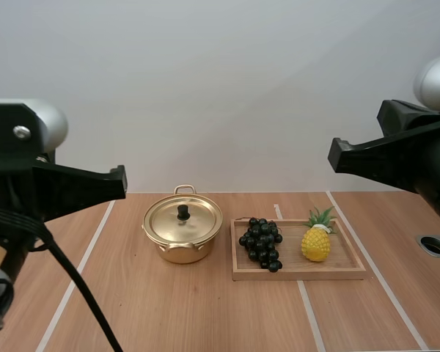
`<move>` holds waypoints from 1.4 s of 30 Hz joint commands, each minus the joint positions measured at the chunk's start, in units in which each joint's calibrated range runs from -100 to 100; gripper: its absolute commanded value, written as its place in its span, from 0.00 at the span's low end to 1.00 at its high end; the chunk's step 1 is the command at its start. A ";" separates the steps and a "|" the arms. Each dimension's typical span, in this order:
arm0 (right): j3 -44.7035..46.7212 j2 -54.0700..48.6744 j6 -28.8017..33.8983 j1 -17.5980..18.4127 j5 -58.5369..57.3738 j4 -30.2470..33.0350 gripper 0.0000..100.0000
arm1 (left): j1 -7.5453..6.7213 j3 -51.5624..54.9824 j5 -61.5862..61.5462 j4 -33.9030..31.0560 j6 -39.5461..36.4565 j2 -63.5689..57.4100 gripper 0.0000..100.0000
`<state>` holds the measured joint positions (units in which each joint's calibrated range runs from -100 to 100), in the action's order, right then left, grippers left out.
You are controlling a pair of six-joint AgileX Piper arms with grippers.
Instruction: Open the pot, put the grape inside, and close it
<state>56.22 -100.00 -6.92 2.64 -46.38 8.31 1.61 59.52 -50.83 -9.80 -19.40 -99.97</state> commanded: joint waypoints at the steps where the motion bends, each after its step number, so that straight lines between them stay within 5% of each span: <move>1: -2.69 0.00 -0.16 -0.22 -3.25 0.43 0.00 | 0.12 -3.19 -4.30 -0.31 0.22 -0.03 0.00; 10: -6.70 6.56 -6.12 -0.22 -7.23 0.43 0.00 | 0.12 -4.43 -5.29 9.28 10.27 6.72 0.00; 22: -15.82 27.28 -6.57 -0.22 -17.14 0.27 0.00 | 0.12 -7.01 -4.83 11.51 16.44 28.43 0.00; 33: -15.94 35.48 -6.96 -0.22 -17.58 0.27 0.00 | 0.12 -8.68 -4.60 30.38 35.33 33.98 0.00; 38: -15.94 35.48 -12.99 -0.57 -16.38 0.27 0.00 | 0.19 -8.68 -3.75 34.94 40.45 35.00 0.00; 40: -15.82 35.48 -14.94 -0.57 -16.20 0.16 0.00 | 0.19 -8.68 -3.62 35.73 41.58 35.80 0.06; 42: -15.82 35.48 -15.86 -0.57 -16.42 0.16 0.07 | 0.19 -8.68 -3.62 35.73 41.68 36.40 0.26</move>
<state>40.95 -64.28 -20.86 2.26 -64.36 8.31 1.61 51.38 -56.19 24.37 21.48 -64.38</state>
